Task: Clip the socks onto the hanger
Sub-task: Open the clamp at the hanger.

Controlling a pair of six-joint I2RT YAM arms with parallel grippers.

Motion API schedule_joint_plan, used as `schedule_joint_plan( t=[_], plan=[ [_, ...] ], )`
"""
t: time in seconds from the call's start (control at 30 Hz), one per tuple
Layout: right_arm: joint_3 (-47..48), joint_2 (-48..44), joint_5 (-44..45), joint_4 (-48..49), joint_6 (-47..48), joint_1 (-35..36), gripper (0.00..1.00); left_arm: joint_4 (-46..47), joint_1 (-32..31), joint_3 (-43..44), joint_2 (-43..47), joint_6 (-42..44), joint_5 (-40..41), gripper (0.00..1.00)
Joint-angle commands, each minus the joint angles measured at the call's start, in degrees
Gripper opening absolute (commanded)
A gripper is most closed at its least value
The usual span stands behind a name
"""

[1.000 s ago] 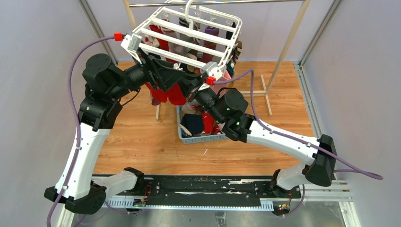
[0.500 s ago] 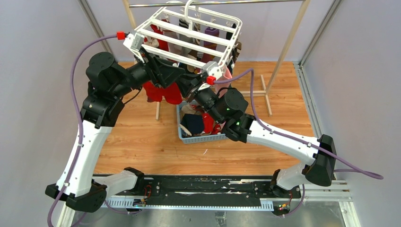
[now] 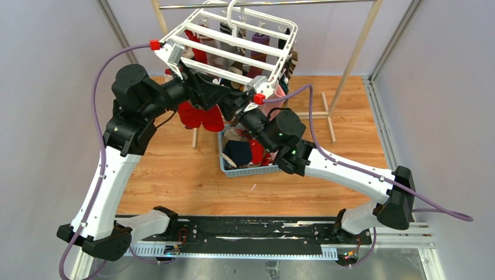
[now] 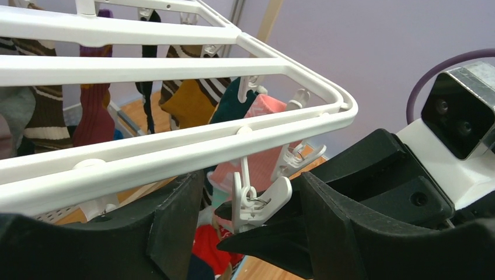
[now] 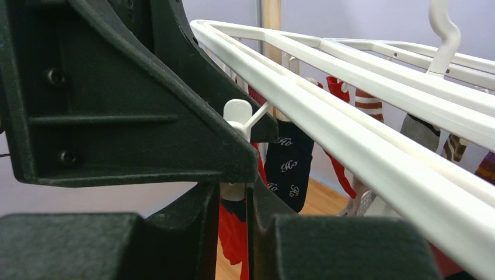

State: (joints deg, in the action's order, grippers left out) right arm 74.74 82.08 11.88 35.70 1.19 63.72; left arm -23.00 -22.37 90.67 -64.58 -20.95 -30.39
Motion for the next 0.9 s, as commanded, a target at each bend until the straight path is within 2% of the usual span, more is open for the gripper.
schedule_joint_plan(
  t=[0.0,0.17,0.27,0.37,0.43,0.5,0.63,0.87],
  plan=[
    [2.23,-0.07,-3.00,-0.77,-0.84,1.75,0.00,0.65,-0.65,-0.65,1.01,2.47,0.53,0.65],
    [2.34,-0.08,-3.36,-0.89,-0.85,1.75,0.00,1.22,-0.66,-0.38,0.60,3.04,2.27,0.57],
    [2.33,-0.24,-3.71,-1.09,-0.86,1.75,0.01,1.56,-0.66,-0.13,0.16,3.03,3.52,0.42],
    [1.53,-1.07,-3.65,-1.17,-0.84,1.75,0.18,2.34,-0.66,-0.46,0.28,2.52,4.59,0.25],
    [-0.40,-2.33,-2.47,-0.93,-0.84,1.68,0.37,2.50,-0.66,-0.38,0.40,1.89,4.30,0.18],
    [-3.37,-4.48,-0.91,-0.37,-0.84,1.60,0.49,2.06,-0.66,-0.15,0.41,1.33,3.51,0.14],
    [-11.17,-10.50,0.81,-0.10,-0.84,1.16,0.52,0.68,-0.63,-0.06,0.82,0.40,3.41,0.07],
    [-26.15,-19.94,-0.29,-4.35,-2.94,-0.09,0.51,-1.01,-0.61,0.96,1.17,-3.18,2.78,0.02]
  ],
)
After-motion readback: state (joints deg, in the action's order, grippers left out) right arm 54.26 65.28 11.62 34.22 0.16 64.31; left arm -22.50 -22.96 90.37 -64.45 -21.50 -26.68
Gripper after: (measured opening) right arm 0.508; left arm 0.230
